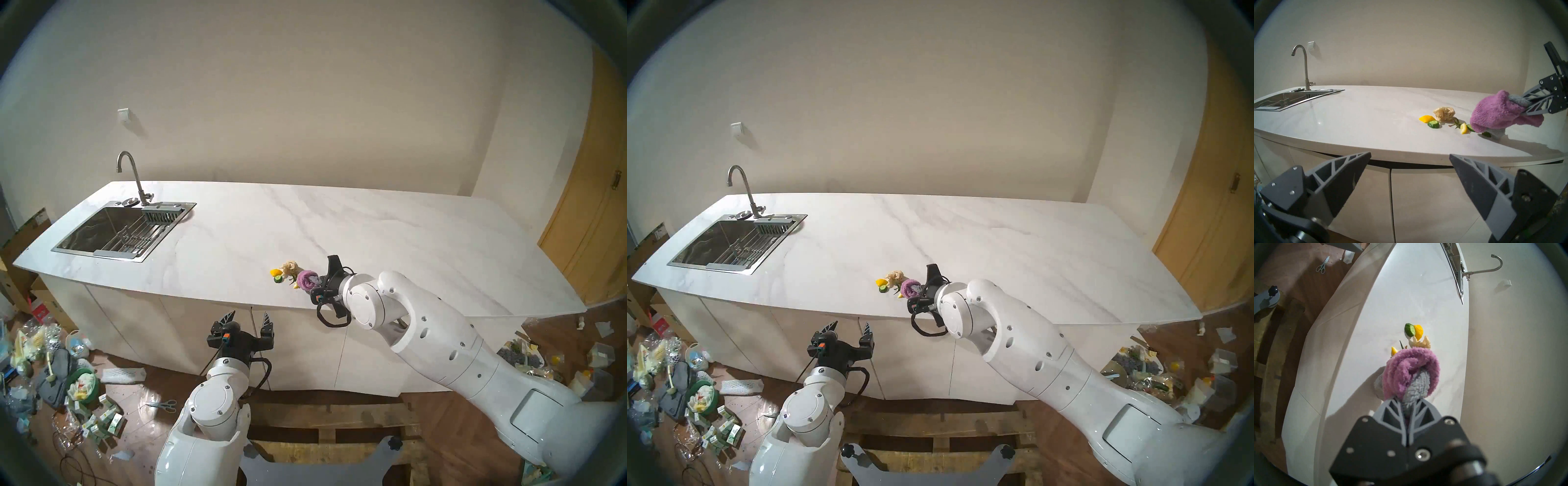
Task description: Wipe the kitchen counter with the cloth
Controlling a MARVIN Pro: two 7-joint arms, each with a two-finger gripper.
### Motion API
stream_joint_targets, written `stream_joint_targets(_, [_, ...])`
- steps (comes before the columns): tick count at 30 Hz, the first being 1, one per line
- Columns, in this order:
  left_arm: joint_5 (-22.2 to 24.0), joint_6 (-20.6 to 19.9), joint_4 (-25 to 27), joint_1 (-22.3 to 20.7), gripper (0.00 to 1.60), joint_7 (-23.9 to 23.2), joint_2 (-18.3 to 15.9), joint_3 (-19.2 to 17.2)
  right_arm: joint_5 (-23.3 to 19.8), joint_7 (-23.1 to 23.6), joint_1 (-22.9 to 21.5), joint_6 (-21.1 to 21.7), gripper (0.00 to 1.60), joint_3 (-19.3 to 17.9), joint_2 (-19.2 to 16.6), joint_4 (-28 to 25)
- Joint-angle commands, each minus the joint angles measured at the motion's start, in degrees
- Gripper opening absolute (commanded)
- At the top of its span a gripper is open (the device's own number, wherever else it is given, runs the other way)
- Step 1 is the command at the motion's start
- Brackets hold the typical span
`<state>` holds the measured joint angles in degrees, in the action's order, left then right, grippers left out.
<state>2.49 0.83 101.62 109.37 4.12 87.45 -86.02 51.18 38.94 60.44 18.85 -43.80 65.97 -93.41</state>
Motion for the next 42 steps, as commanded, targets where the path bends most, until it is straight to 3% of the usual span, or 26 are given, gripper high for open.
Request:
stream_joint_targets(1, [0.0, 0.4, 1.5, -0.3, 1.6, -0.1, 0.0, 0.1, 1.0, -2.4, -3.9, 0.0, 0.0, 0.3, 5.5, 3.2])
stream_joint_targets(12, [0.0, 0.4, 1.5, -0.3, 1.6, -0.1, 0.0, 0.1, 2.1, -7.8, -7.2, -0.1, 0.0, 1.3, 12.0, 12.7])
stream_joint_targets(21, [0.1, 0.4, 1.5, -0.3, 1.6, -0.1, 0.0, 0.1, 1.4, -9.6, -7.9, -0.8, 0.0, 1.5, 14.7, 14.9])
stream_joint_targets(26, [0.1, 0.4, 1.6, -0.3, 1.6, -0.1, 0.0, 0.1, 0.5, -7.2, -7.5, -1.8, 0.0, 0.7, 11.4, 11.5])
stream_joint_targets(29, [0.1, 0.4, 1.6, -0.3, 1.6, -0.1, 0.0, 0.1, -0.1, -3.2, -7.2, -2.5, 0.0, 0.6, 7.9, 7.6])
stream_joint_targets(33, [0.1, 0.4, 1.6, -0.3, 1.6, -0.1, 0.0, 0.1, -0.9, -1.3, -7.0, -2.8, 0.0, -0.3, 6.2, 6.6])
stream_joint_targets(35, [0.1, 0.4, 1.5, -0.3, 1.6, -0.1, 0.0, 0.1, -1.4, 0.2, -5.8, -2.1, 0.0, -1.9, 3.3, 2.6])
stream_joint_targets(36, [0.1, 0.4, 1.5, -0.3, 1.6, -0.1, 0.0, 0.2, -1.3, -0.2, -6.6, -2.5, 0.0, -2.3, 3.9, 4.7])
stream_joint_targets(41, [0.1, 0.4, 1.5, -0.3, 1.6, -0.1, 0.0, 0.2, -1.2, 0.5, -5.1, -1.6, 0.0, -5.5, -1.4, -0.6])
stream_joint_targets(42, [0.1, 0.4, 1.5, -0.3, 1.6, -0.1, 0.0, 0.2, 0.0, 1.5, -4.6, -2.3, 0.0, -6.9, -0.8, -0.1])
